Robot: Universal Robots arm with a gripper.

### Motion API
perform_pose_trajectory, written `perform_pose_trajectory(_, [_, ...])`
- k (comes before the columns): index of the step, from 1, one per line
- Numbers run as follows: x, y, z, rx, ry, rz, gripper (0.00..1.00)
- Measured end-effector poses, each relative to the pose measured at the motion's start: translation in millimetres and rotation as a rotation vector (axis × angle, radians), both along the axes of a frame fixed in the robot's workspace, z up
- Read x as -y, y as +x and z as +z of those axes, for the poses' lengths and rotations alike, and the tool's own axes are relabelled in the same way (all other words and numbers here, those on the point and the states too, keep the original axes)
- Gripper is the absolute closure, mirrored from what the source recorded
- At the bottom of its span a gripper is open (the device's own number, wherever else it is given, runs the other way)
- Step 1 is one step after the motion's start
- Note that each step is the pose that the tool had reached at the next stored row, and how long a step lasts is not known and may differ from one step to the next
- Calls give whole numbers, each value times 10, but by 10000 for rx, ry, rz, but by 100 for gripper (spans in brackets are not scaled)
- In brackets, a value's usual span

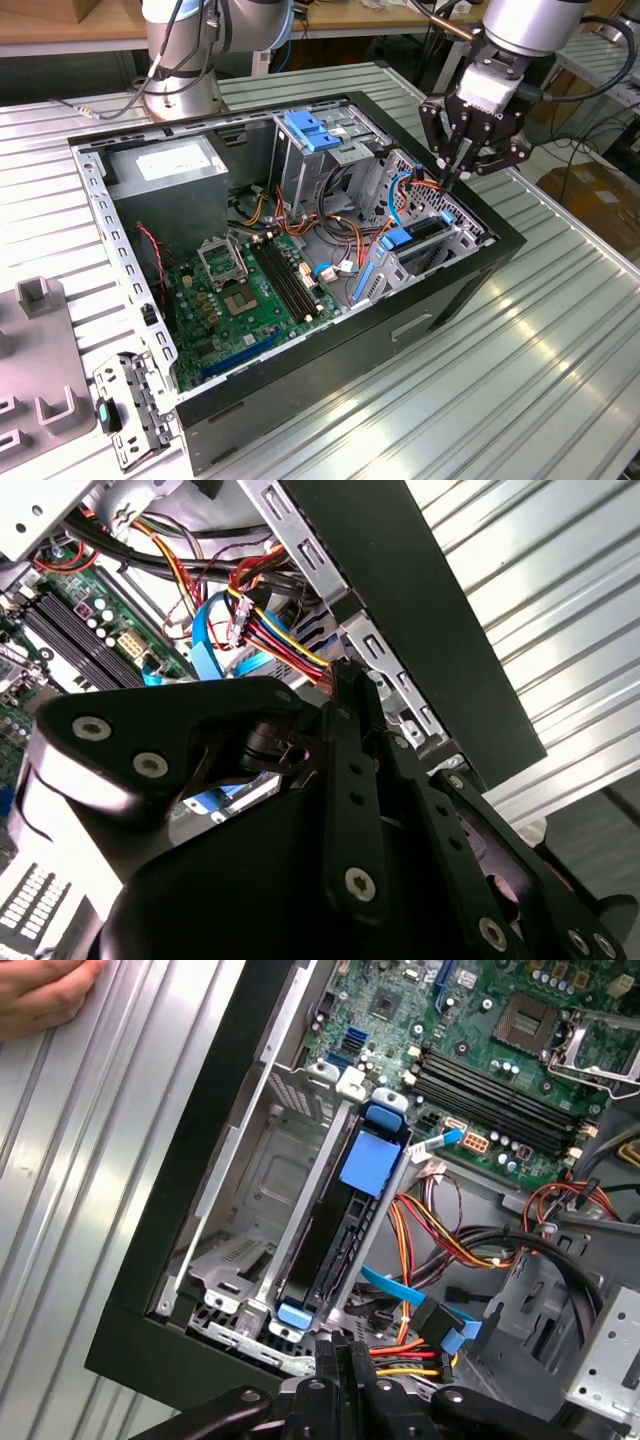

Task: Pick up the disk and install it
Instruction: 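Insert the first disk wire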

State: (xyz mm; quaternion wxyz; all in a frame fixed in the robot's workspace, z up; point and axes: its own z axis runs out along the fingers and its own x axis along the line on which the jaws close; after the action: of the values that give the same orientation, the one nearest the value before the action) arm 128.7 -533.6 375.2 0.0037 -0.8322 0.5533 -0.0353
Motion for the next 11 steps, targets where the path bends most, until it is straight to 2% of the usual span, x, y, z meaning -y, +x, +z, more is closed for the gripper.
perform_pose_trajectory(5, [0,0,-6,0,0,-840,84])
perform_pose_trajectory(10, [0,-4,-7,0,0,-959,84])
perform_pose_trajectory(11, [-1,-5,-11,0,1,-1142,84])
